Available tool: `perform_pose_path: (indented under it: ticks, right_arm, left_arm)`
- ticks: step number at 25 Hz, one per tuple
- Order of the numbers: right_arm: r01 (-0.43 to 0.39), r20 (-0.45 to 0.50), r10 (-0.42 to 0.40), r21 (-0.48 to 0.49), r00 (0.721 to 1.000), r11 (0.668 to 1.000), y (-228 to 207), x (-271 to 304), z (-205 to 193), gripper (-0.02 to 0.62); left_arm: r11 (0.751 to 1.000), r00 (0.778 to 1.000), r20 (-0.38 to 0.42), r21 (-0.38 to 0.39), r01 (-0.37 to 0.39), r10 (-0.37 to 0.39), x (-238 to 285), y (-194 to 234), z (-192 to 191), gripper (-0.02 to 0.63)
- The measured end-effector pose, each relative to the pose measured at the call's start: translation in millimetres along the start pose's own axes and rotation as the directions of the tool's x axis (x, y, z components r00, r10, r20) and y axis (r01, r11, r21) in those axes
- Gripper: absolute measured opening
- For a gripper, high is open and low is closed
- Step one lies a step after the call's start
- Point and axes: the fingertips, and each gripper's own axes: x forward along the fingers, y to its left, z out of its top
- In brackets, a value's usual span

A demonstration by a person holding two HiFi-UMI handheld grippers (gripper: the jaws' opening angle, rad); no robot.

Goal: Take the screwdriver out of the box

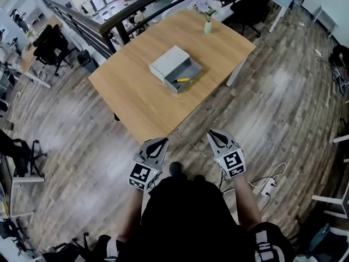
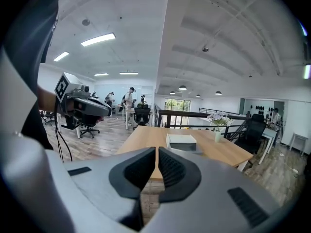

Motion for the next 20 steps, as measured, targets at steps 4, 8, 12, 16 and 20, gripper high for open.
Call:
perform_pose_path:
  ticks: [4, 8, 12, 16, 20]
  right_arm:
    - [0.03, -0.027, -0.03, 0.01, 0.999, 0.999, 5, 18, 0, 0.035]
    - [0.048, -0.044, -0.047, 0.018, 0.998, 0.999, 12, 37, -1, 0.035]
    - [0.038, -0.07, -0.036, 0.03, 0.997, 0.999, 15, 46, -6, 0.035]
    - [0.024, -0.069, -0.022, 0.026, 0.997, 0.999, 3, 60, -3, 0.035]
    - [-0.018, -0.054, 0.018, -0.003, 0.998, 1.0, -14, 75, 6, 0.035]
  left_arm:
    - [0.999, 0.999, 0.0, -0.007, 0.033, -0.033, 0, 24, -3, 0.022]
    - [0.998, 0.998, -0.025, -0.009, 0.058, -0.058, 1, 44, -15, 0.023]
    - [0.998, 0.999, -0.01, -0.016, 0.054, -0.054, 5, 55, -16, 0.023]
    - [0.999, 0.999, -0.023, -0.016, 0.036, -0.037, 9, 64, -18, 0.023]
    - [0.999, 1.0, -0.017, -0.036, -0.015, 0.014, 21, 72, -13, 0.023]
